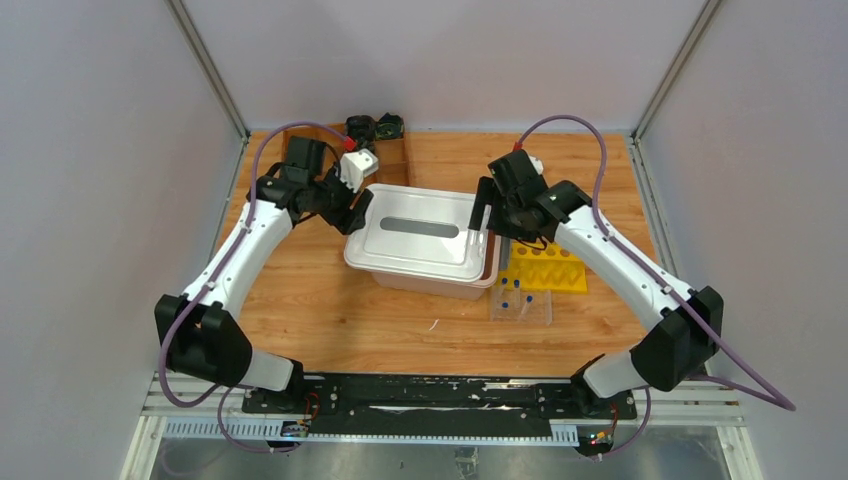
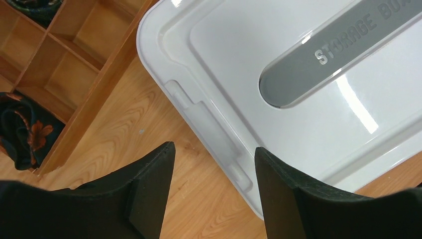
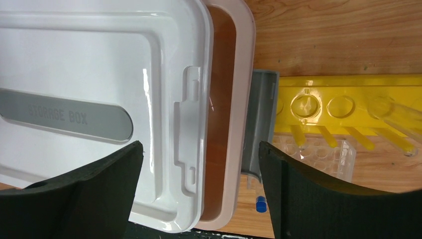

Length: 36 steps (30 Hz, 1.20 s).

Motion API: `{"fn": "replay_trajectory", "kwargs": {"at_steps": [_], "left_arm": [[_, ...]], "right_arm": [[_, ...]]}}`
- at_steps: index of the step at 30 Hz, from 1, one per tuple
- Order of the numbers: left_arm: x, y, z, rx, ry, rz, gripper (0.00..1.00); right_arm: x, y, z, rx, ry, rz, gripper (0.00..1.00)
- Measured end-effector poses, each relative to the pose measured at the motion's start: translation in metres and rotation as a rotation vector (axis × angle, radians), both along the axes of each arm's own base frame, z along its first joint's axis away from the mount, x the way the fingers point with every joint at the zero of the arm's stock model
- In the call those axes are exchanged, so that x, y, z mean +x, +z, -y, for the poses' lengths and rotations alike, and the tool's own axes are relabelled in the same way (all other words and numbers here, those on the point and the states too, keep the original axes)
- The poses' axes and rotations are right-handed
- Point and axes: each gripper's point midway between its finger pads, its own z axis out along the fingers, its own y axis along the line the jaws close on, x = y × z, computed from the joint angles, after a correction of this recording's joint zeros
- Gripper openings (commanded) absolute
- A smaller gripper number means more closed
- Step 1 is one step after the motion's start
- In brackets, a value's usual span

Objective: Organize the chemistry lab equipment

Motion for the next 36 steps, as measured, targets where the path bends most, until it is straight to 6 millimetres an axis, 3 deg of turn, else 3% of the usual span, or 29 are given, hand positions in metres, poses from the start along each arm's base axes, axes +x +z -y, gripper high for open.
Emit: {"fn": "replay_trajectory", "kwargs": {"at_steps": [8, 17, 29, 36], "left_arm": [[0.006, 0.01, -0.02, -0.025, 0.055, 0.013, 0.65], [0.01, 0.011, -0.041, -0.047, 0.108, 0.007, 0.66], [0.01, 0.008, -0.055, -0.069, 0.137, -0.003, 0.64], [0.015, -0.004, -0.1, -0.04, 0.249, 0.001, 0.6]], "right_arm": [[0.011, -0.012, 0.004, 0.043, -0.006, -0.029, 0.88], [0.02, -0.033, -0.011, 0.12, 0.042, -0.087, 0.86], [0.023, -0.035, -0.02, 0.179, 0.09, -0.103, 0.81], [0.028, -0.05, -0.052, 0.281, 0.177, -0.169, 0.77]]}}
